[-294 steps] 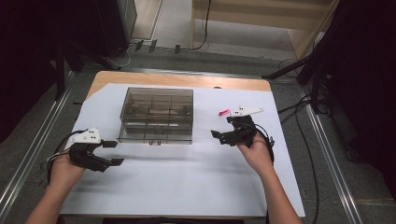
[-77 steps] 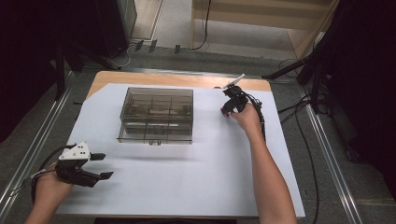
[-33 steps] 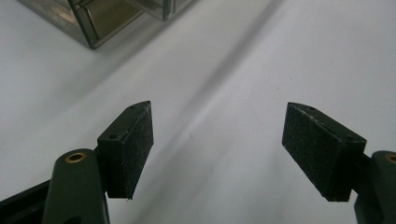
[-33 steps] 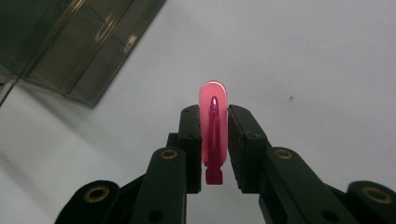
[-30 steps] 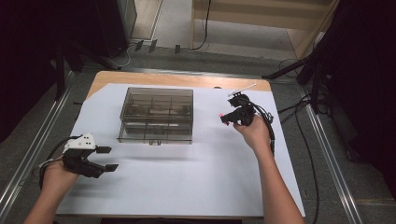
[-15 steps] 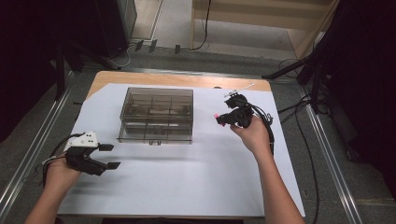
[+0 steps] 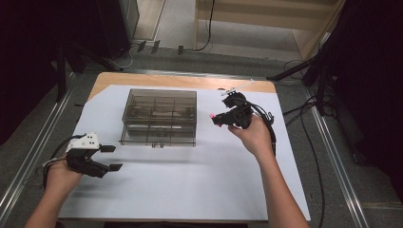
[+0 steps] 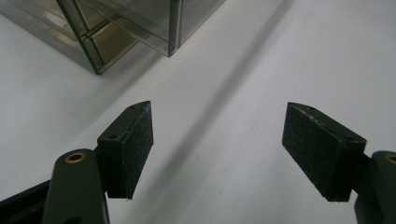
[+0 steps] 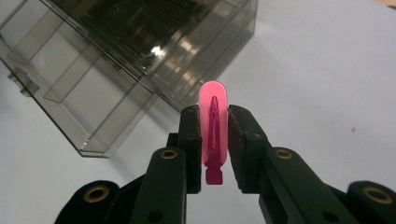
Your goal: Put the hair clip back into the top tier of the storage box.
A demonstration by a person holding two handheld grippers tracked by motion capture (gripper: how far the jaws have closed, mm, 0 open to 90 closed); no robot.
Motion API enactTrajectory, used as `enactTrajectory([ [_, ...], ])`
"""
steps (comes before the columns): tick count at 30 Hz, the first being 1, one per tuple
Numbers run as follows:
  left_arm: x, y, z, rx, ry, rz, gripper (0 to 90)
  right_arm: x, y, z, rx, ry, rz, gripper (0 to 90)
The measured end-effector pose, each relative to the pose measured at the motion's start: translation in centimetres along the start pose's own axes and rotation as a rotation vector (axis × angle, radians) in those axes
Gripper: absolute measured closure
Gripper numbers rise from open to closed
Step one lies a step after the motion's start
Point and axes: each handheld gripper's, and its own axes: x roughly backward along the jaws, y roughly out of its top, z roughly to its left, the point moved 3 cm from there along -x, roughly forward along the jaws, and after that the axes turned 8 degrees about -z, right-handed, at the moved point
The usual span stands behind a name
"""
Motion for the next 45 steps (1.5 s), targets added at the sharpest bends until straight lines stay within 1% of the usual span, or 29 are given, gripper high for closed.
enactTrajectory([
  [2, 0.1, 0.0, 0.0, -0.002, 0.001, -0.002, 26.3, 0.1, 0.1, 0.1, 0.005, 0.001, -0.003, 77.0],
  [5, 0.1, 0.0, 0.0, 0.001, 0.002, -0.001, 26.3, 0.5, 0.5, 1.0, 0.018, 0.012, -0.009, 76.9],
  [8, 0.0, 0.0, 0.0, 0.000, 0.001, 0.001, 26.2, 0.6, 0.7, 1.4, 0.022, 0.027, -0.014, 76.9],
  [9, 0.0, 0.0, 0.0, -0.001, 0.001, 0.003, 26.2, 0.6, 0.9, 1.9, 0.034, 0.031, -0.015, 76.9],
  [11, 0.0, 0.0, 0.0, -0.002, -0.001, 0.002, 26.2, 0.6, 1.0, 2.1, 0.043, 0.032, -0.016, 77.0],
  [12, 0.0, 0.0, 0.0, 0.000, 0.000, 0.001, 26.3, 0.6, 1.2, 2.8, 0.056, 0.042, -0.017, 76.9],
  [14, 0.0, 0.0, 0.0, 0.001, 0.000, -0.001, 26.2, 0.6, 1.3, 3.0, 0.058, 0.044, -0.017, 76.9],
  [19, 0.0, 0.1, 0.0, -0.004, 0.000, -0.001, 26.3, 0.6, 1.6, 4.0, 0.081, 0.054, -0.019, 76.9],
  [23, 0.0, 0.1, 0.0, -0.005, -0.001, -0.002, 26.2, 0.1, 1.7, 4.8, 0.096, 0.066, -0.005, 76.9],
  [27, -0.1, 0.1, 0.0, -0.007, -0.001, 0.000, 26.3, -0.4, 1.7, 5.1, 0.107, 0.069, 0.003, 76.9],
  [34, 0.1, 0.0, 0.0, -0.006, 0.005, -0.006, 26.2, -1.5, 1.8, 6.2, 0.127, 0.090, 0.026, 76.8],
  [36, 0.2, 0.0, -0.1, -0.007, 0.006, -0.005, 26.2, -1.6, 1.8, 6.3, 0.128, 0.091, 0.029, 76.8],
  [40, 0.4, -0.1, -0.2, -0.009, 0.010, -0.003, 26.2, -2.5, 1.9, 6.8, 0.145, 0.104, 0.048, 76.8],
  [45, 0.6, -0.3, -0.4, -0.008, 0.017, -0.005, 26.1, -3.1, 1.9, 7.1, 0.153, 0.111, 0.062, 76.8],
])
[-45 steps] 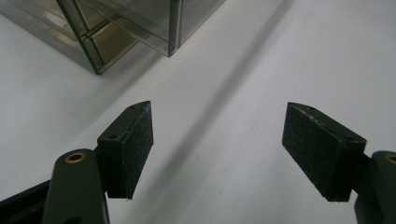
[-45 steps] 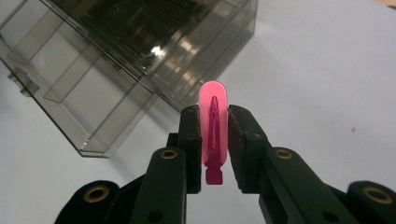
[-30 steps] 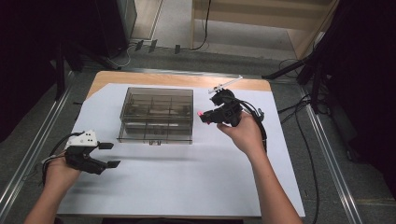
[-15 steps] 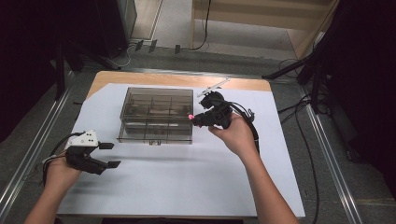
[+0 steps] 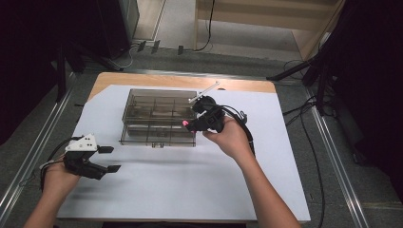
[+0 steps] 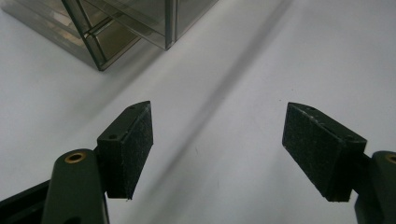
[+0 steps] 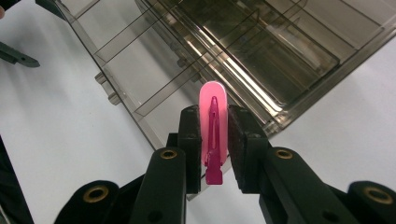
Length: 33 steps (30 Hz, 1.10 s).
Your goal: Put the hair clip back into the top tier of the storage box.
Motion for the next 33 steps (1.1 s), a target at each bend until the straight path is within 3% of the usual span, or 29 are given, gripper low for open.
enactTrajectory([
  [12, 0.5, -0.4, -0.1, 0.008, 0.012, 0.001, 26.0, -2.3, 0.1, 0.9, 0.031, 0.019, 0.050, 76.8],
  [33, 0.4, -0.4, -0.2, 0.005, 0.011, 0.008, 26.0, -4.9, -0.8, 1.0, 0.054, -0.009, 0.123, 76.4],
])
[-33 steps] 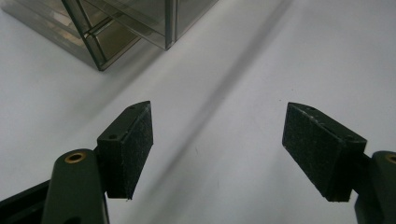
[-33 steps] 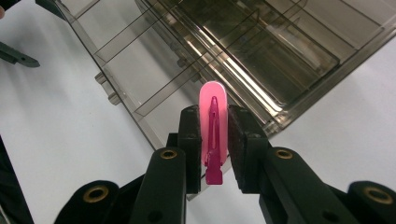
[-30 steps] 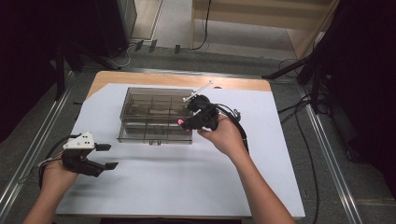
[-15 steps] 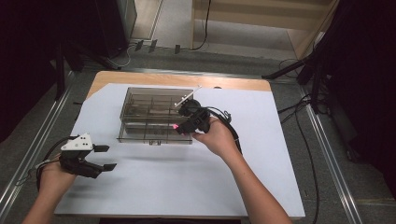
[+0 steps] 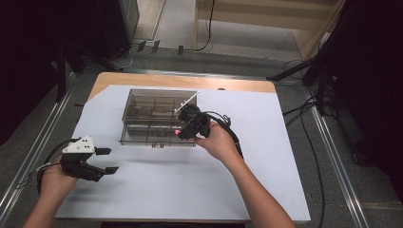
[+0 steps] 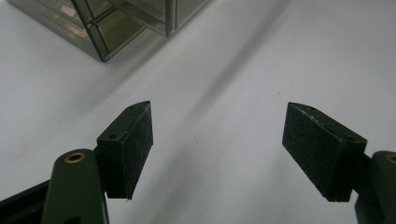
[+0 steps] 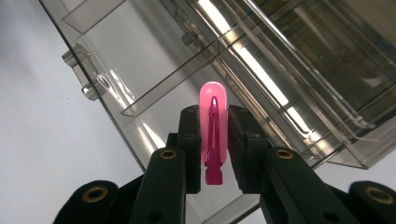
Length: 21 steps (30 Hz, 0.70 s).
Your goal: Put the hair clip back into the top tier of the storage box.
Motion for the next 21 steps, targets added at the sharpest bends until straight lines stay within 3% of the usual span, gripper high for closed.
enactTrajectory([
  [21, -0.04, 0.03, 0.08, -0.001, 0.000, 0.000, 26.0, 0.04, 0.11, -0.16, -0.018, 0.019, -0.014, 72.8],
])
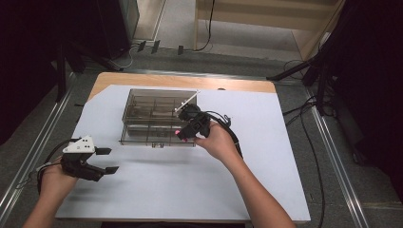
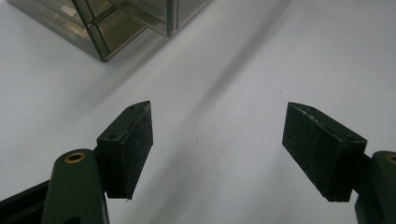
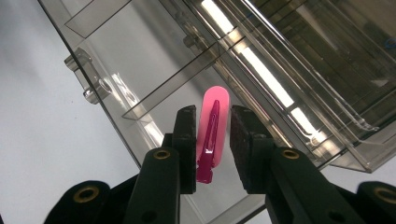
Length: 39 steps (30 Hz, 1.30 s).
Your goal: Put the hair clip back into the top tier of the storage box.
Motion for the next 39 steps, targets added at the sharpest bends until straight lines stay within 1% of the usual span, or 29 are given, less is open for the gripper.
enactTrajectory([
  [4, -0.1, 0.1, 0.0, 0.000, -0.004, 0.002, 26.0, 0.4, 0.1, 0.0, 0.003, 0.002, -0.020, 71.2],
  [6, -0.2, 0.1, 0.0, -0.003, -0.004, 0.003, 26.0, 0.6, 0.2, 0.1, -0.005, 0.010, -0.039, 68.1],
  [7, -0.2, 0.2, 0.0, -0.003, -0.004, 0.002, 26.0, 0.8, 0.2, 0.1, -0.001, 0.018, -0.052, 65.9],
  [10, -0.3, 0.1, 0.0, -0.004, -0.004, 0.004, 26.1, 1.3, 0.3, 0.1, 0.017, 0.018, -0.089, 62.1],
  [13, -0.2, 0.1, 0.1, -0.003, -0.003, 0.003, 26.0, 1.9, 0.6, 0.1, 0.023, 0.024, -0.119, 57.9],
  [15, -0.2, 0.1, 0.1, -0.002, -0.002, 0.004, 26.0, 2.0, 0.7, 0.1, 0.023, 0.024, -0.122, 57.6],
  [22, -0.4, 0.2, 0.1, -0.005, -0.005, 0.008, 26.0, 3.2, 0.9, -0.1, 0.026, 0.022, -0.146, 54.1],
  [24, -0.4, 0.2, 0.0, -0.004, -0.005, 0.011, 26.0, 3.6, 0.9, -0.3, 0.026, 0.014, -0.154, 53.2],
  [29, -0.3, 0.1, -0.1, -0.007, -0.004, 0.014, 26.0, 4.6, 0.6, -1.1, 0.003, -0.002, -0.175, 52.8],
  [33, -0.2, 0.1, -0.1, -0.011, -0.008, 0.005, 26.0, 5.3, 0.4, -1.7, -0.008, -0.015, -0.187, 52.8],
  [39, -0.4, 0.3, -0.1, -0.011, -0.012, 0.005, 26.0, 6.1, -0.2, -2.8, -0.028, -0.040, -0.194, 52.2],
])
